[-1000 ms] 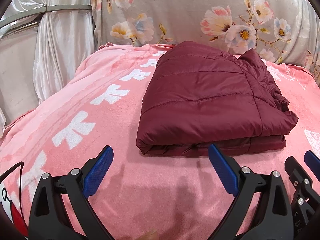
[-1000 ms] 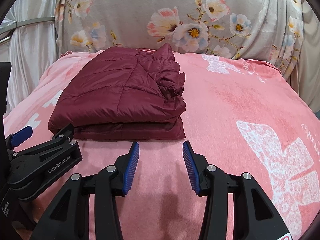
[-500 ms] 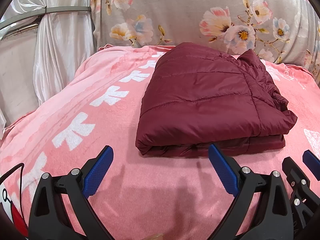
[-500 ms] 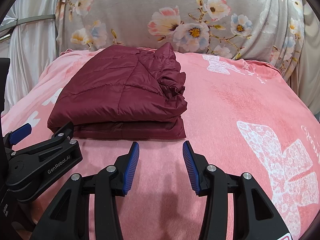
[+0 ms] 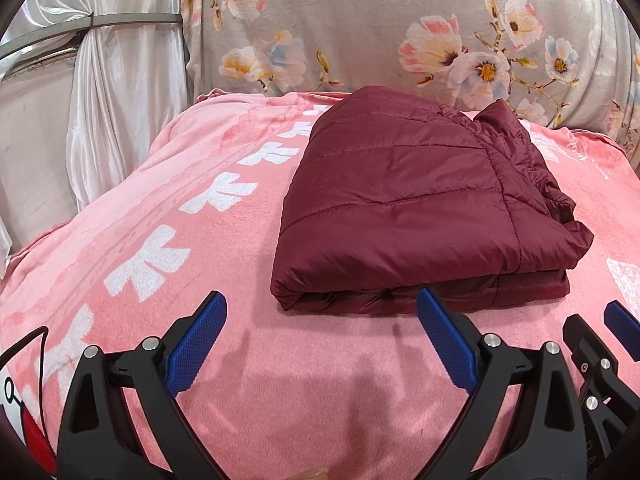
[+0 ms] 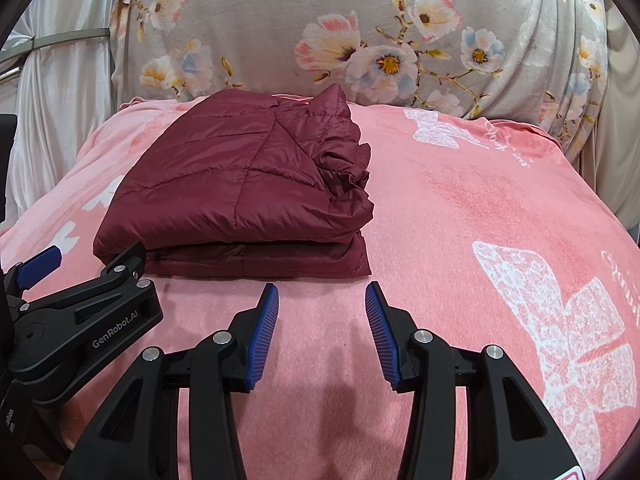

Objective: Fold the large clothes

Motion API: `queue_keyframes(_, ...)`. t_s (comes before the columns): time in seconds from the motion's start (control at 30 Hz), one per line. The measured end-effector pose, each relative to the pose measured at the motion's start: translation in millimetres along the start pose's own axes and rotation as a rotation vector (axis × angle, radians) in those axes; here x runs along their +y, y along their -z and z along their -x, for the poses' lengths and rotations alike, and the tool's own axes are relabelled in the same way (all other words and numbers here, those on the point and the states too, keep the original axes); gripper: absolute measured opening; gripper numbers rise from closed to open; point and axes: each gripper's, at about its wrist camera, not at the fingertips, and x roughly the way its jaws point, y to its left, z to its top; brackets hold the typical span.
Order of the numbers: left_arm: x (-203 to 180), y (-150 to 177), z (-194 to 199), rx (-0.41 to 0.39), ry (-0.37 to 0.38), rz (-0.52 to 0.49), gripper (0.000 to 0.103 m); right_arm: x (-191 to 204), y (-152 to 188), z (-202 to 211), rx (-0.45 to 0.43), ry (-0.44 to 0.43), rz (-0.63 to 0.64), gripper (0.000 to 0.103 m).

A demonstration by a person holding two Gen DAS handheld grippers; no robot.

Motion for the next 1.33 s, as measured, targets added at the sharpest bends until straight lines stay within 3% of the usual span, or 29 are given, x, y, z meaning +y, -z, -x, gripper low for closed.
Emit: queue_keyframes(1.33, -8.6, -0.3, 3.4, -0.015, -0.003, -0.007, 0.093, -2.7, -0.2, -0.7, 0.002, -0.001, 0.008, 0.045)
